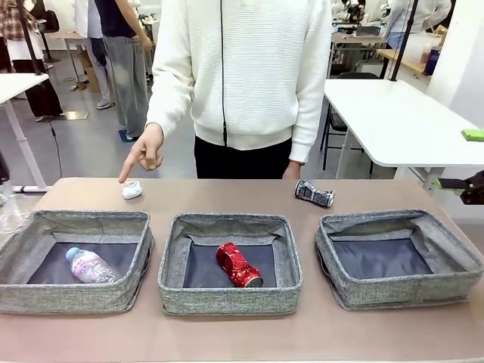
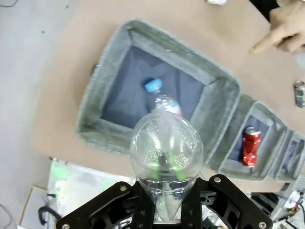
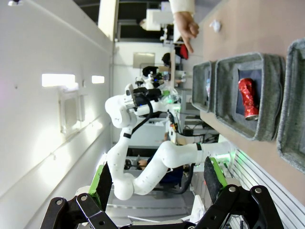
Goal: Sort the waste into the appropriate baskets.
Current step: Place the picked waste into the Fabric basket indicated by the person.
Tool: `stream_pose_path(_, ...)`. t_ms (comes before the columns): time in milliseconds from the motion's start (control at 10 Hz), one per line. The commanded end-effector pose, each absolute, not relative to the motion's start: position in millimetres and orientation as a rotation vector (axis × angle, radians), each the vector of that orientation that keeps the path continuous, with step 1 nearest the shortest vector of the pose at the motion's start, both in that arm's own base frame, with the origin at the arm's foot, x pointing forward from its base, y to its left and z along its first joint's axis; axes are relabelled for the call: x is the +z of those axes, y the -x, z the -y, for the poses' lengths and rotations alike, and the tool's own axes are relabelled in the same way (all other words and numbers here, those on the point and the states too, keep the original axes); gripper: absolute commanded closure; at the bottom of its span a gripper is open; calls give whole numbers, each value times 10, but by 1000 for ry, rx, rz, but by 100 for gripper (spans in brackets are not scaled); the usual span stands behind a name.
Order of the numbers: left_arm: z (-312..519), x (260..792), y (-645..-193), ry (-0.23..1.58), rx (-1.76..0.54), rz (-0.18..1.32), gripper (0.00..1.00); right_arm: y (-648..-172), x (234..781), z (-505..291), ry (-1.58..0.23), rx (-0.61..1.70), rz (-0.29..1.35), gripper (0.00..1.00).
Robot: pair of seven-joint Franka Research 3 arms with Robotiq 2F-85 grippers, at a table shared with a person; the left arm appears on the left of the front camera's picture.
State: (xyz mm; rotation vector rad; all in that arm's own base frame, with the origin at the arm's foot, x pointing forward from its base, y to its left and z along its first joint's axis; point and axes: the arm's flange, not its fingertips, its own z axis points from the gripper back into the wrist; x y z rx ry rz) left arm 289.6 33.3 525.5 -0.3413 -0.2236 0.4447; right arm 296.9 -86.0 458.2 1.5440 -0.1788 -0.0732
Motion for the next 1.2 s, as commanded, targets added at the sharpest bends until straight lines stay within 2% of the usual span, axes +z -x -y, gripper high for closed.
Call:
stream_pose_path(0,-101,5203,-2948,388,428,231,95,-2975,4618,854,-1563,-66,194,0)
stream_pose_path(300,-6,5136,-3007,370,417,205,95,-2975,4618,854,-1563,-66,194,0)
stream_pose_path(400,20,5156,-3015,385,390,202,38,-2975,4618,854,-1563,-66,194,0)
stream_pose_path(500,33,5193,-3028,405,392,205,37,-2975,4618,854,-1563,-66,194,0)
stream_pose_path(600,23,5221,-3043,433,390,208,0,-2975,4618,854,-1563,-66,194,0)
stream_pose_path(700,34,5245,-3047,441,389,215,35,-2975,4618,854,-1563,-66,194,0)
stream_pose_path(800,52,5280,-3044,469,383,216,0,-2975,4618,854,-1563,-66,194,0)
stream_pose_path(1100,9,5431,-3004,607,345,201,0,-2975,4618,854,-1563,-66,194,0)
